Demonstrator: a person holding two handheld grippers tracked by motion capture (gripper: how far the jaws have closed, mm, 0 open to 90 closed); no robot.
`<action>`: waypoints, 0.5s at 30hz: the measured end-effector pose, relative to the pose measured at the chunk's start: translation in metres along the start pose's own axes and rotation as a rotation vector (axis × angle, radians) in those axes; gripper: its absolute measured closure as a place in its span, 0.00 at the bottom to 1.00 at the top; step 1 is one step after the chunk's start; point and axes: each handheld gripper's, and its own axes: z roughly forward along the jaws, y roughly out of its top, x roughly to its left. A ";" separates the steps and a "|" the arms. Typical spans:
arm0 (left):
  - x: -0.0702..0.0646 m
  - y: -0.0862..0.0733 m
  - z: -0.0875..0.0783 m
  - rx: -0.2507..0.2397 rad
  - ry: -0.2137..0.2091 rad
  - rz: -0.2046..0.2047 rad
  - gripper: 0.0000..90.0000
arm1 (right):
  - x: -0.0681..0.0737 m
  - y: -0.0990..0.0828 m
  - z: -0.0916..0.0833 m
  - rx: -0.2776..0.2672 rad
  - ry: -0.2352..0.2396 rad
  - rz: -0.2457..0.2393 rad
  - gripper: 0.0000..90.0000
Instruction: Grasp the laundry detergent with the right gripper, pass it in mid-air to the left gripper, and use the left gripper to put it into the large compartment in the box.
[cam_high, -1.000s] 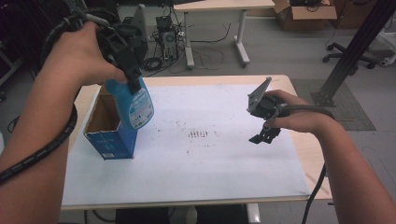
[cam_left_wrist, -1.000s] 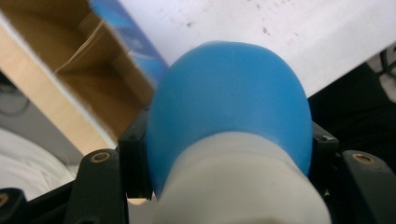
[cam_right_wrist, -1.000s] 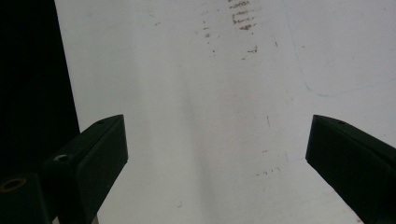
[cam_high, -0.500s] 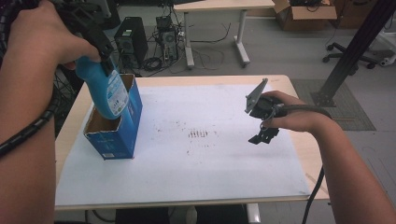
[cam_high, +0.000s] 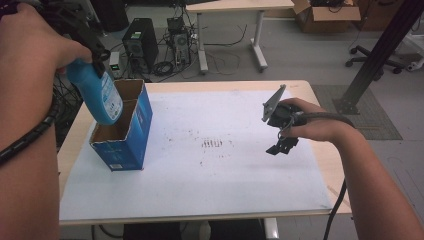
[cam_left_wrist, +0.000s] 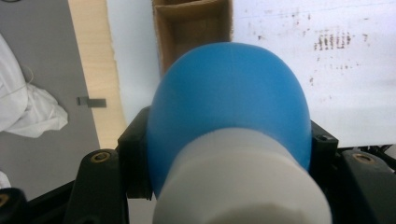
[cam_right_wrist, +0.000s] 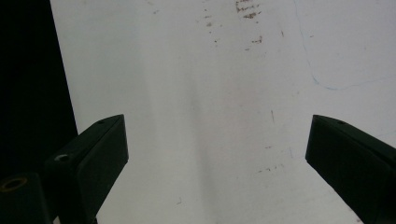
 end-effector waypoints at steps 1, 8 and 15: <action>0.000 0.000 0.002 -0.005 0.002 -0.004 0.42 | 0.000 0.000 0.001 0.000 0.000 -0.001 0.06; -0.001 0.005 0.018 0.003 0.021 -0.005 0.42 | 0.000 -0.001 0.004 -0.008 0.006 0.007 0.06; 0.002 0.008 0.033 0.011 0.014 -0.006 0.42 | 0.000 -0.003 0.005 -0.002 0.011 0.012 0.06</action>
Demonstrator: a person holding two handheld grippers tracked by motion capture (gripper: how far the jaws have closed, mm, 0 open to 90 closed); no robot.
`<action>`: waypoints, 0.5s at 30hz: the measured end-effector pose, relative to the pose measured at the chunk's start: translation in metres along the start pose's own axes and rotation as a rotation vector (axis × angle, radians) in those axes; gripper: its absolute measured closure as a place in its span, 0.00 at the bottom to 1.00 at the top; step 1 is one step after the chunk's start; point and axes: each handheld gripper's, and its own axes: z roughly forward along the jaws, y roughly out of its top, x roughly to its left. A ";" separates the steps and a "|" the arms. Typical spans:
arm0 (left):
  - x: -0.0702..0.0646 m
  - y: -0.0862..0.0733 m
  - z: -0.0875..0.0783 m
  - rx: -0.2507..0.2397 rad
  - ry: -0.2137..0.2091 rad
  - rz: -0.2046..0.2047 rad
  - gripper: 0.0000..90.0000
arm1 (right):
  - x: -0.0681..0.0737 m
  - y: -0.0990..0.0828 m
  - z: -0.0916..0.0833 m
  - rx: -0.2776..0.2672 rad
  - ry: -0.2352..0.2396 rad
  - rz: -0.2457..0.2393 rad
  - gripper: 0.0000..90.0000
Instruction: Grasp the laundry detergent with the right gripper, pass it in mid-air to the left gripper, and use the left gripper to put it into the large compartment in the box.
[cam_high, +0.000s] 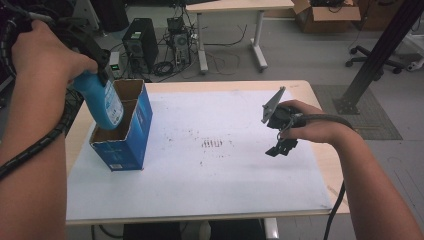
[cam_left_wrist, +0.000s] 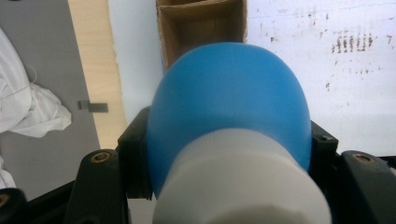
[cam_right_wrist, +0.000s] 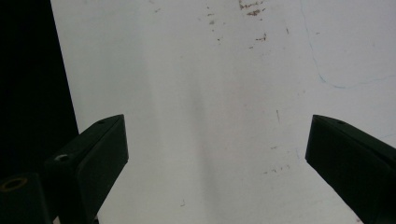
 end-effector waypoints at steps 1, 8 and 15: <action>0.001 0.001 0.003 0.004 0.000 -0.001 0.42 | 0.000 0.000 0.000 0.003 -0.001 0.001 0.06; 0.005 0.004 0.025 0.016 0.001 -0.009 0.42 | 0.000 -0.001 0.002 0.003 0.000 0.001 0.06; 0.006 0.008 0.049 0.035 0.002 -0.007 0.42 | 0.001 -0.002 0.007 0.008 0.008 0.000 0.06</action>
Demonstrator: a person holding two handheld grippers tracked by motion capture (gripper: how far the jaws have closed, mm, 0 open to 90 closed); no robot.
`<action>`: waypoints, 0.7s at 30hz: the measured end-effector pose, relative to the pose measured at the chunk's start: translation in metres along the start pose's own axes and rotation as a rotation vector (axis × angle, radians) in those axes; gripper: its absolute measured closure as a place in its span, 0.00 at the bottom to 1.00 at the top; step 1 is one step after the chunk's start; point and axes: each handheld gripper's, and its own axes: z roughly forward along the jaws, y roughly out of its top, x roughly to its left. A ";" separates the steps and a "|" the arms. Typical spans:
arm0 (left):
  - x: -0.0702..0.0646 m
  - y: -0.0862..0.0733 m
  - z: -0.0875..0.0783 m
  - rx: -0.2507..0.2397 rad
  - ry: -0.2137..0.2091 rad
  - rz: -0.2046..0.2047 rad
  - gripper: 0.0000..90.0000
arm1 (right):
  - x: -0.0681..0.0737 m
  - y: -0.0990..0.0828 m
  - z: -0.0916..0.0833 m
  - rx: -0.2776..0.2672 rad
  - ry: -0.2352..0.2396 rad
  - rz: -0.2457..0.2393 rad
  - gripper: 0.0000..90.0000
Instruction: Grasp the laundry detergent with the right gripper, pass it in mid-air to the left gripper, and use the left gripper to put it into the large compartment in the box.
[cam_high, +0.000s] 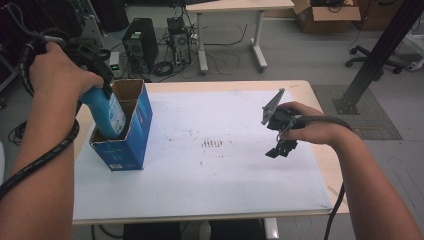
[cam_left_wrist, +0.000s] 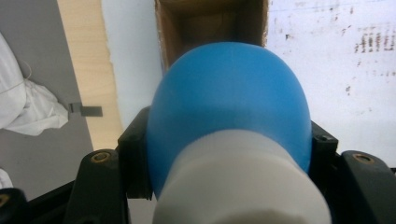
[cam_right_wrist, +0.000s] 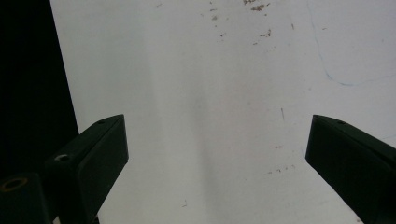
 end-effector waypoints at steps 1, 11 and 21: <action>0.000 0.001 0.003 0.002 0.000 0.002 0.42 | 0.000 0.000 0.001 0.004 0.002 -0.002 0.06; 0.001 0.006 0.034 0.003 -0.003 0.006 0.42 | 0.000 0.001 0.003 0.004 0.007 -0.002 0.06; 0.004 0.010 0.067 0.011 -0.005 0.001 0.42 | 0.000 -0.003 0.003 0.004 0.007 0.004 0.06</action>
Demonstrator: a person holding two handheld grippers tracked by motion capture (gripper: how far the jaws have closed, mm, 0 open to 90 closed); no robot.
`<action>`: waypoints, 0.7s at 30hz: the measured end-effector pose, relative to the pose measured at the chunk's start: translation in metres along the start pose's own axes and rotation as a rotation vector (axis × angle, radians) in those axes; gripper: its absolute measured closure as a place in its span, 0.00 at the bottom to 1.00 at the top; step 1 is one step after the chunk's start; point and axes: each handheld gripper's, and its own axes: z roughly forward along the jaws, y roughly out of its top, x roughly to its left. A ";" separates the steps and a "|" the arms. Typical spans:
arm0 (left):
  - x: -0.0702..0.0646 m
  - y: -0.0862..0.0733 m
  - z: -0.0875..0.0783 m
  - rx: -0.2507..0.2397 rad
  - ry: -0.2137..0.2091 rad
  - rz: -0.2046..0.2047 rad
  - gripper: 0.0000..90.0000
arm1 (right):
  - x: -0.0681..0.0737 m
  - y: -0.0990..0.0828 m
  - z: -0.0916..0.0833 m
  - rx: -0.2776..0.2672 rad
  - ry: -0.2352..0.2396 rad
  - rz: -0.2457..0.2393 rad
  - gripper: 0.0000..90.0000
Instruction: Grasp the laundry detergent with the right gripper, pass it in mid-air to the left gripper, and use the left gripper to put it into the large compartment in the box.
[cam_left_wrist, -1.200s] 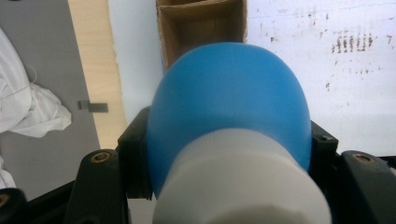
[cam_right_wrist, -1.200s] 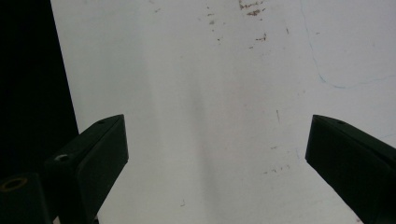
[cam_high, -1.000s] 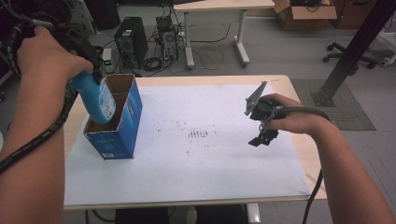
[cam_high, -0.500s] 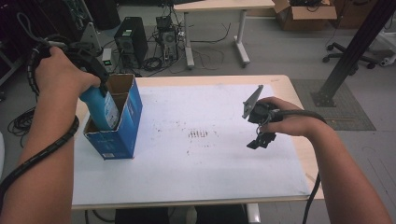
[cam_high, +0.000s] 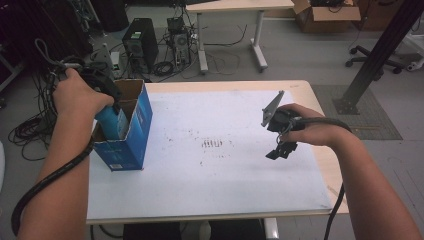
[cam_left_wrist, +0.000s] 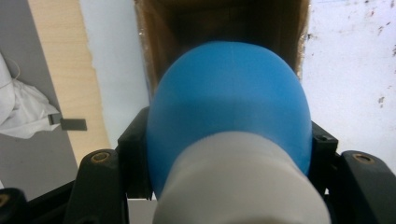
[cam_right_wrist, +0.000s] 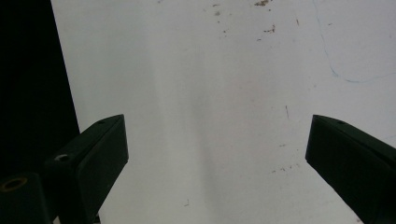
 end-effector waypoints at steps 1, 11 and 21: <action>0.000 0.000 0.003 0.002 -0.001 -0.001 0.42 | 0.000 0.000 0.000 0.001 0.000 -0.001 0.06; 0.001 0.001 0.026 0.010 0.006 -0.003 0.42 | 0.000 -0.005 0.003 -0.004 -0.002 0.004 0.06; -0.001 0.003 0.039 0.018 0.015 0.006 0.42 | 0.000 -0.008 0.006 -0.006 -0.003 0.002 0.06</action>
